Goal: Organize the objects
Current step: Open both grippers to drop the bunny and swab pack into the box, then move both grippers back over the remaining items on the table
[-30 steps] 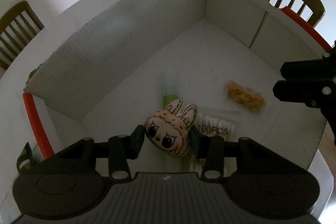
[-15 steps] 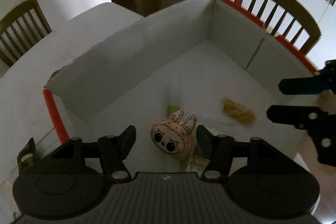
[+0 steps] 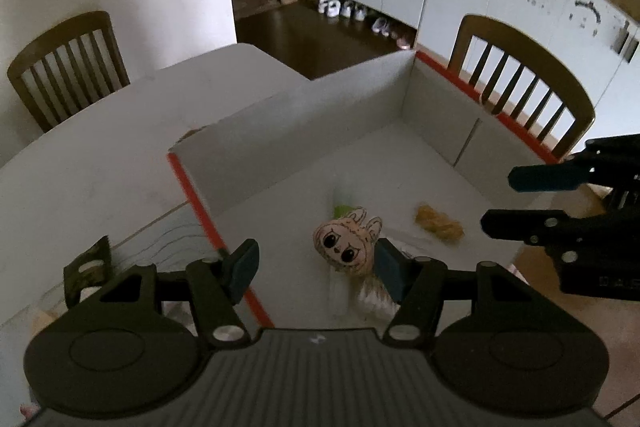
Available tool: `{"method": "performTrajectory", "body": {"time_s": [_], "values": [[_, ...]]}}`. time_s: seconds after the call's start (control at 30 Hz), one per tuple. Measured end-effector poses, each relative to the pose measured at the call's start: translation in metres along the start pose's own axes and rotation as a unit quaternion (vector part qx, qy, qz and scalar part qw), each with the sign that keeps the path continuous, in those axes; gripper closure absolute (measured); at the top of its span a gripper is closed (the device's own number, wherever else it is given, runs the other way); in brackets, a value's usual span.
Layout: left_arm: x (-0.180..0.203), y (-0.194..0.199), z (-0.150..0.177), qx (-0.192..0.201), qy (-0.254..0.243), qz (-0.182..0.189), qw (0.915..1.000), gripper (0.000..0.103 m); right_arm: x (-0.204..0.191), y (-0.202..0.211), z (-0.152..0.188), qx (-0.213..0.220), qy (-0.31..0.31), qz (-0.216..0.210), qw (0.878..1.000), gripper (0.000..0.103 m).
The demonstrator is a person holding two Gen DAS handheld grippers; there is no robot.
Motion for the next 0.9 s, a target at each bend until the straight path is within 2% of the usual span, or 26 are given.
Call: {"method": "performTrajectory", "body": {"time_s": [0.17,0.33,0.57,0.67,0.9], "values": [[-0.008,0.030,0.005,0.021,0.010,0.007,0.9997,0.041,-0.022,0.007,-0.003,0.006,0.001,0.002,1.000,0.057],[-0.017,0.057,0.017,0.034,0.014,0.010,0.9993,0.041,-0.052,0.013,-0.007,0.012,-0.001,-0.001,1.000,0.050],[-0.046,0.093,0.038,0.039,0.034,0.014,0.9986,0.040,-0.098,0.014,-0.009,0.011,-0.004,-0.009,1.000,0.045],[-0.060,0.105,0.052,0.040,0.033,0.004,0.9987,0.037,-0.119,0.013,-0.008,0.008,-0.004,-0.013,1.000,0.042],[-0.104,0.134,0.082,0.036,0.039,-0.015,0.9985,0.036,-0.163,0.005,-0.001,-0.002,0.000,-0.019,1.000,0.037]]}}
Point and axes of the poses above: each gripper's, at about its wrist camera, not at the fingertips, and y roughly against the way its jaws point, x to its right, z to its underside, the point moved 3 cm from there along -y, roughly the way its jaws point, and after that the axes turned 15 degrees about x, right-handed, at the moved point
